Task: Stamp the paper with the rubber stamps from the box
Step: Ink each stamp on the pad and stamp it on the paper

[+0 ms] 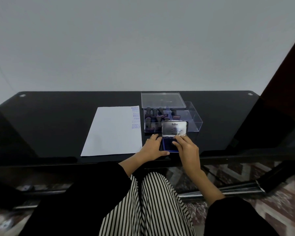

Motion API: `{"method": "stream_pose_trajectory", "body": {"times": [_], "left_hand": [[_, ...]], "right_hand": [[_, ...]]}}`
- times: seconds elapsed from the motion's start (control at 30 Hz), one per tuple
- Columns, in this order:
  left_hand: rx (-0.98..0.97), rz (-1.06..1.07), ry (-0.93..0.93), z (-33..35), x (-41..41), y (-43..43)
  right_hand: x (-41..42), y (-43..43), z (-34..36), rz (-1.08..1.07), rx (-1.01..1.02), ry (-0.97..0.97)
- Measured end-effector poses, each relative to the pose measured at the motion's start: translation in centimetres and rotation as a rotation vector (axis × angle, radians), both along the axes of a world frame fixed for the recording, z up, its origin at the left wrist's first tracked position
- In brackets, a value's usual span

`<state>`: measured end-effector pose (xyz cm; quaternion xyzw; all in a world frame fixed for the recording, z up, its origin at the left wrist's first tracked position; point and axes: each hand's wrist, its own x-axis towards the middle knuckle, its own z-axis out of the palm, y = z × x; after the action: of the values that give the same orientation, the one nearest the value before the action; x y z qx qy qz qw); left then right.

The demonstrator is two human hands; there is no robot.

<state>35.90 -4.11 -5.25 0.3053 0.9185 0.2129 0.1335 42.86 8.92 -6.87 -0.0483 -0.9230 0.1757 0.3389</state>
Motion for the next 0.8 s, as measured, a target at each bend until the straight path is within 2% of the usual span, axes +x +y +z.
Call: {"method": "stream_pose_trajectory", "body": {"times": [0.1, 0.3, 0.47, 0.57, 0.67, 0.8], "left_hand": [[-0.013, -0.006, 0.005, 0.1, 0.1, 0.0], [-0.018, -0.013, 0.014, 0.0, 0.0, 0.0], [0.012, -0.057, 0.008, 0.1, -0.4, -0.6], [0.164, -0.046, 0.114, 1.7, -0.9, -1.9], [0.351, 0.002, 0.250, 3.8, -2.2, -4.0], [0.499, 0.180, 0.318, 5.4, -5.3, -7.1]], "right_hand": [[-0.3, 0.0, 0.7, 0.009, -0.002, -0.054], [-2.7, 0.2, 2.8, -0.068, 0.001, -0.307], [-2.5, 0.3, 3.3, -0.096, 0.008, -0.334], [-2.2, 0.3, 4.8, -0.102, -0.023, -0.321], [-3.1, -0.2, 7.2, -0.043, -0.166, -0.244], [-6.4, -2.4, 10.1, 0.081, -0.323, -0.203]]}}
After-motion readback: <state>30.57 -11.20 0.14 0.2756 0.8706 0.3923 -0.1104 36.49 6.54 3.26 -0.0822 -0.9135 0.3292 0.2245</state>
